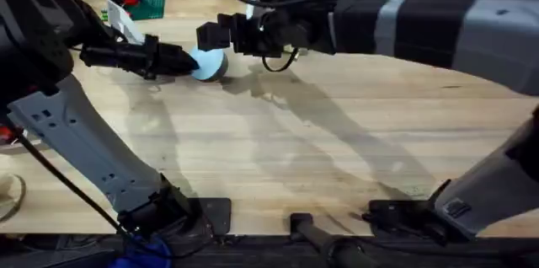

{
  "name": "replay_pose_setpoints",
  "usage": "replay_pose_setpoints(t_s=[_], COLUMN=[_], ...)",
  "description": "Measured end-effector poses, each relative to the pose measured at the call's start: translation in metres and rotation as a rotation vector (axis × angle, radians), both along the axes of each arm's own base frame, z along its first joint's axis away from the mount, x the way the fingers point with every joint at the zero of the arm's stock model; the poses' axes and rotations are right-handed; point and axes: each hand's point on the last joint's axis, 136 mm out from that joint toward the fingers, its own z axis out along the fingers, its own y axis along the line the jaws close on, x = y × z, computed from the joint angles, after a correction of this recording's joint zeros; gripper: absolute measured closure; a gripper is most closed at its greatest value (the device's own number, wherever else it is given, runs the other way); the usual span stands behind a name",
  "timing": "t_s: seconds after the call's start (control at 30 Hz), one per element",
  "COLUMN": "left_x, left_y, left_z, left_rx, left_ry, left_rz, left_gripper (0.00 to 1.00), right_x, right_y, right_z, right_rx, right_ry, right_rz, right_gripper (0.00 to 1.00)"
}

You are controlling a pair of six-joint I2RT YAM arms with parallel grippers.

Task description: Pick up the plates from the table one by one and place each into a slot on the dish rack.

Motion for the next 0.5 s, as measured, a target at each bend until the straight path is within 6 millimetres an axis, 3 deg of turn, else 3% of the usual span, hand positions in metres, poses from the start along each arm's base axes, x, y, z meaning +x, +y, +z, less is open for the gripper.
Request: replay_pose_setpoints(t_s=[0.3,0.5], left_x=[0.000,0.000], left_y=[0.000,0.000], left_z=[0.000,0.000], left_rx=[0.000,0.000], left_ry=[0.000,0.000], left_rz=[0.000,0.000], left_gripper=[0.960,0.961], right_x=[0.013,0.015], right_y=[0.011,0.013], right_z=[-0.019,-0.044], right_rx=[0.031,0.023], right_ry=[0.000,0.055], right_rz=[-0.022,-0.051], right_gripper=[0.007,0.007])
